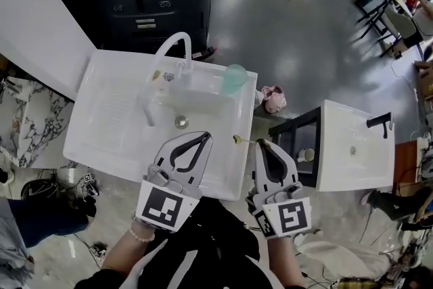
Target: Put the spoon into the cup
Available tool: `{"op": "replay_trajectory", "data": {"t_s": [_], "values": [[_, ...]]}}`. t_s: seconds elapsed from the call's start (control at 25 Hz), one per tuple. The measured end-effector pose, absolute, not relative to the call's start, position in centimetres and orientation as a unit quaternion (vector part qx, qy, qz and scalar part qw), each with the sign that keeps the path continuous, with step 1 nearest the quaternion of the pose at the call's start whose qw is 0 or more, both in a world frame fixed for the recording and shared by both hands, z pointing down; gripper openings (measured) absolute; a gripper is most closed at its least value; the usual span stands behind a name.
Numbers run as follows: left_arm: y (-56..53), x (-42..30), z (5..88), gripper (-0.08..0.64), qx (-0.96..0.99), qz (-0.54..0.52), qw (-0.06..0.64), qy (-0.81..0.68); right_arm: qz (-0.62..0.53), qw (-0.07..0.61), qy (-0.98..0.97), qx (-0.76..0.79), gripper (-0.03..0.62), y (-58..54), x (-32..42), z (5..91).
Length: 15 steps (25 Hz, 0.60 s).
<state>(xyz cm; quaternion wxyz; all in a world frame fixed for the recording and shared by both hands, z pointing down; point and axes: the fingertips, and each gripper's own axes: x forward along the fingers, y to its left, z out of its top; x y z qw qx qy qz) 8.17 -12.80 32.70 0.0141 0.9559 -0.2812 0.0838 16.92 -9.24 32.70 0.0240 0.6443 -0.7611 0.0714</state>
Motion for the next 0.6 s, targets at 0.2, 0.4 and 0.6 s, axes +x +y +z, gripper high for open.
{"op": "replay_trajectory", "data": {"t_s": [0.2,0.4,0.6], "values": [[-13.6,7.3,32.8,-0.002,0.948,0.083,0.021,-0.305,0.065,0.021,-0.770,0.634,0.008,-10.0,16.7,32.5],[-14.2,6.8,32.8,-0.002,0.945,0.085,0.019,-0.317,0.067,0.024,-0.769,0.635,0.007,-10.3,17.3,32.6],[-14.8,6.6,32.9,-0.002,0.942,0.084,0.021,-0.324,0.062,0.026,-0.767,0.638,0.008,-11.2,17.8,32.7]]}}
